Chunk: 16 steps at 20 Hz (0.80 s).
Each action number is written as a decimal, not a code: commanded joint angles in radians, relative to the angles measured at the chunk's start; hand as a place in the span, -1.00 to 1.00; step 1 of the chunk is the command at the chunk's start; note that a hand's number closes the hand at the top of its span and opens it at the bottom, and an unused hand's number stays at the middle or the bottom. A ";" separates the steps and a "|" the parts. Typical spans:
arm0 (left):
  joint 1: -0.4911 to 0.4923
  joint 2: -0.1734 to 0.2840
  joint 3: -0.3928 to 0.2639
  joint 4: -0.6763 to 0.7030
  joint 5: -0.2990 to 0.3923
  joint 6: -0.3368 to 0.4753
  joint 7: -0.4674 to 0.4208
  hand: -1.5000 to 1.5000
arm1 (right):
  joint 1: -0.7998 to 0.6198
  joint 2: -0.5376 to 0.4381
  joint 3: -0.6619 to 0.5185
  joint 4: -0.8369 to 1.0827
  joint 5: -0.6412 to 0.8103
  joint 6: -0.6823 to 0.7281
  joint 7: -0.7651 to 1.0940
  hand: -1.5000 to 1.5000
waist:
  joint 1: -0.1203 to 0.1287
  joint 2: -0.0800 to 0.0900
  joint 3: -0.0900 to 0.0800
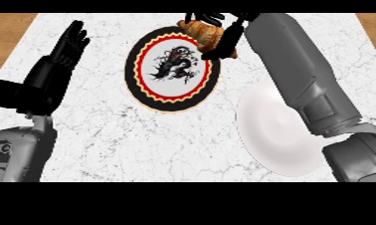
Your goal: Pick the croissant from the plate and place it in the plate
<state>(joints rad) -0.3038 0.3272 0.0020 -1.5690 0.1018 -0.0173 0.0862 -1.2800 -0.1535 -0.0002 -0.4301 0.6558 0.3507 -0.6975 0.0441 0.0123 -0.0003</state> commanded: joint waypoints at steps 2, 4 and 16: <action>-0.021 0.019 0.044 0.054 0.005 -0.020 -0.019 0.00 | -0.030 0.132 0.012 0.049 0.017 -0.045 0.070 1.00 | -0.018 -0.003 0.000; -0.006 -0.003 0.017 -0.011 -0.001 -0.010 0.012 0.00 | -0.044 0.147 0.027 0.079 0.050 -0.098 0.071 1.00 | -0.009 -0.002 0.000; -0.073 -0.043 -0.032 0.023 -0.026 -0.028 0.006 0.00 | -0.005 0.153 0.184 0.192 -0.112 -0.206 0.181 -1.00 | 0.085 0.015 -0.001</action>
<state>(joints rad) -0.3710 0.2967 -0.0083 -1.5549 0.0827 -0.0303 0.1081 -1.3077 -0.0039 0.1679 -0.2646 0.6125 0.1572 -0.5746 0.0976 0.0216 -0.0013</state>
